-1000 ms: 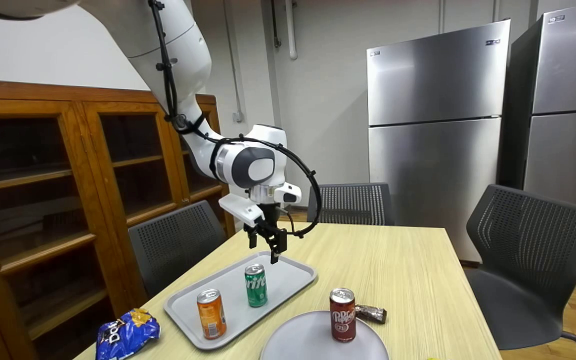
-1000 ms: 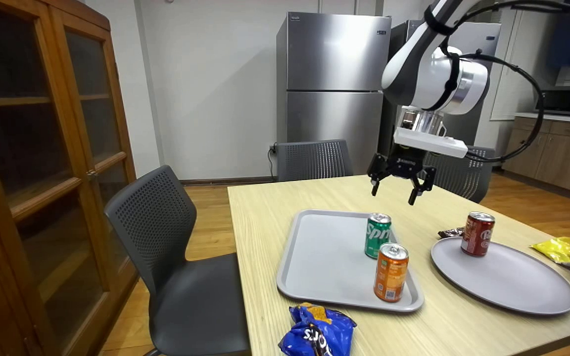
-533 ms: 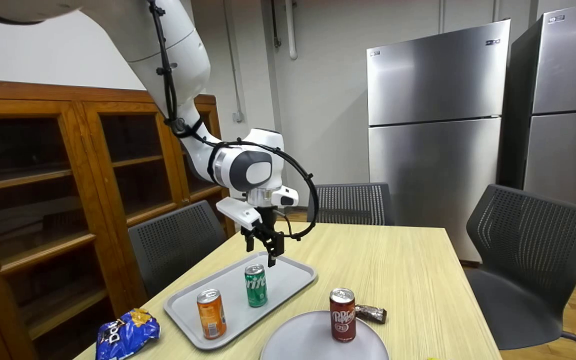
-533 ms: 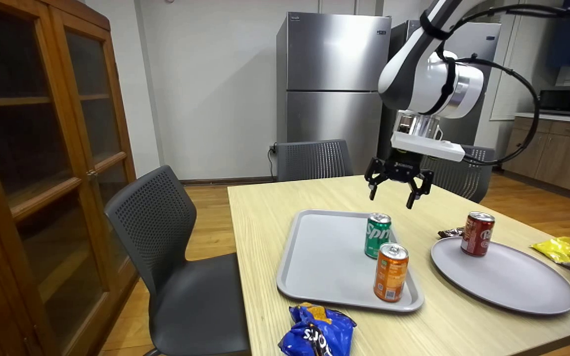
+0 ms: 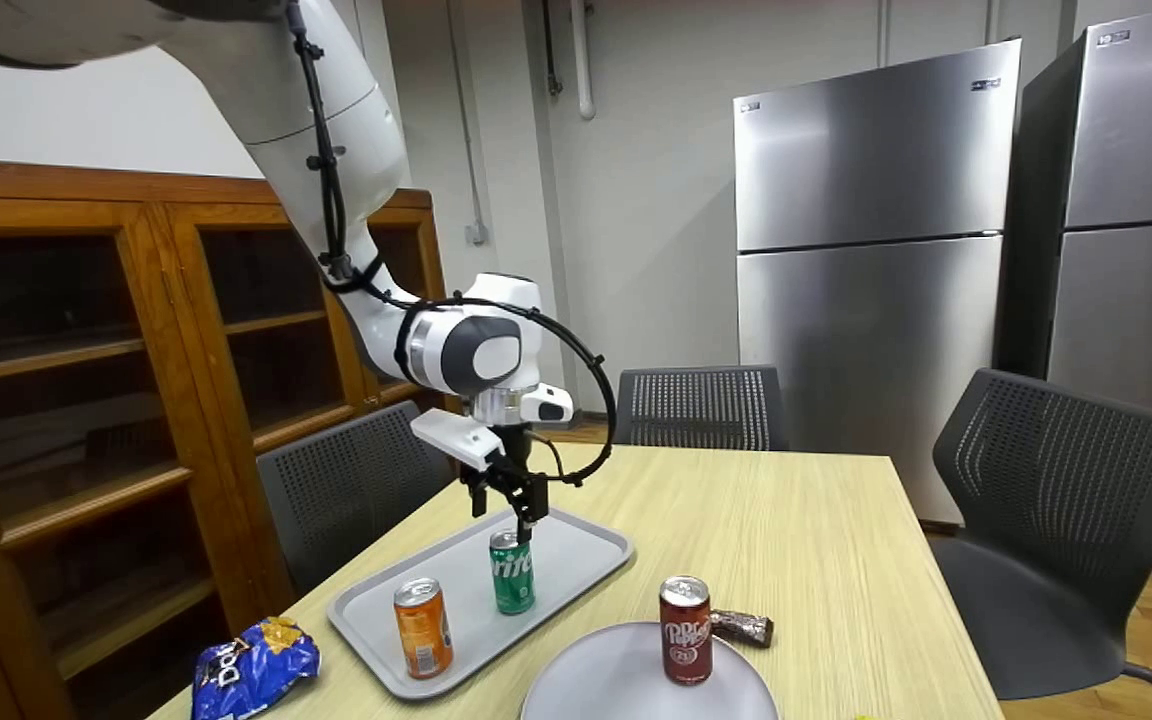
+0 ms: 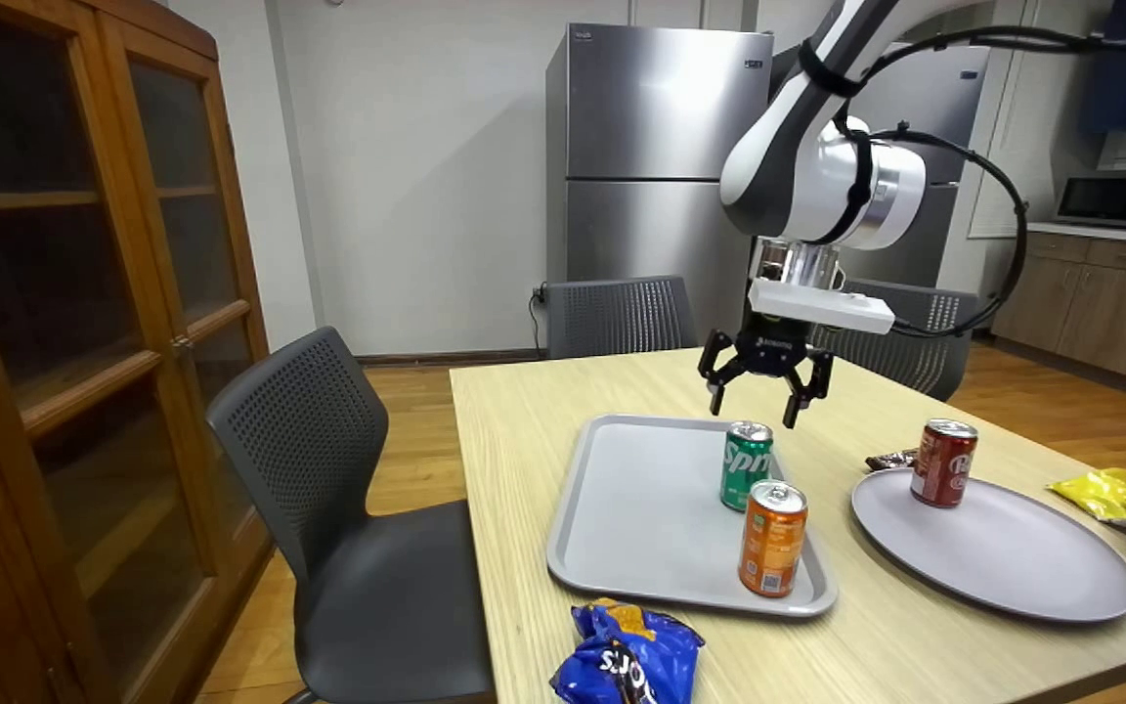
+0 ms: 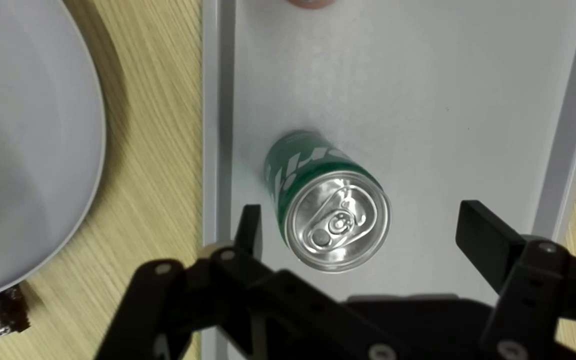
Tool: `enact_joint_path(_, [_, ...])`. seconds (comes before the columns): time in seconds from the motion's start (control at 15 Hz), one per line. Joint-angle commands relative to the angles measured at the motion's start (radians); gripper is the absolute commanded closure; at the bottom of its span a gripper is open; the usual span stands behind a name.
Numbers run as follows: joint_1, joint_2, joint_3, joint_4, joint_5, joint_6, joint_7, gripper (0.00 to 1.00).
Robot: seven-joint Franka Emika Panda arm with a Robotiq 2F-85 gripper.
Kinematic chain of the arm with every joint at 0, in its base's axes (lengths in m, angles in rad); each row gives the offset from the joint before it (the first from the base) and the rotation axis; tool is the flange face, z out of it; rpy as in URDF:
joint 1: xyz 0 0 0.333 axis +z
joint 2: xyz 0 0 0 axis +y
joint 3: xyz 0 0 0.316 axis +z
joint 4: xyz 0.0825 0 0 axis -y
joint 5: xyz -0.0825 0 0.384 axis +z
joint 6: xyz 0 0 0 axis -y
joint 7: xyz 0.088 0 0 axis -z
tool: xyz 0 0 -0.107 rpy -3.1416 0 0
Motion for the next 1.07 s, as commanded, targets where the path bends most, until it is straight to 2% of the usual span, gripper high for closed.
enact_joint_path(0.0, [0.026,0.002,-0.024,-0.004,-0.043,0.020,0.042,0.00])
enact_joint_path(0.4, [0.050,0.026,-0.046,-0.004,-0.092,0.091,0.078,0.00])
enact_joint_path(1.0, [0.065,0.083,-0.047,0.019,-0.101,0.102,0.078,0.00])
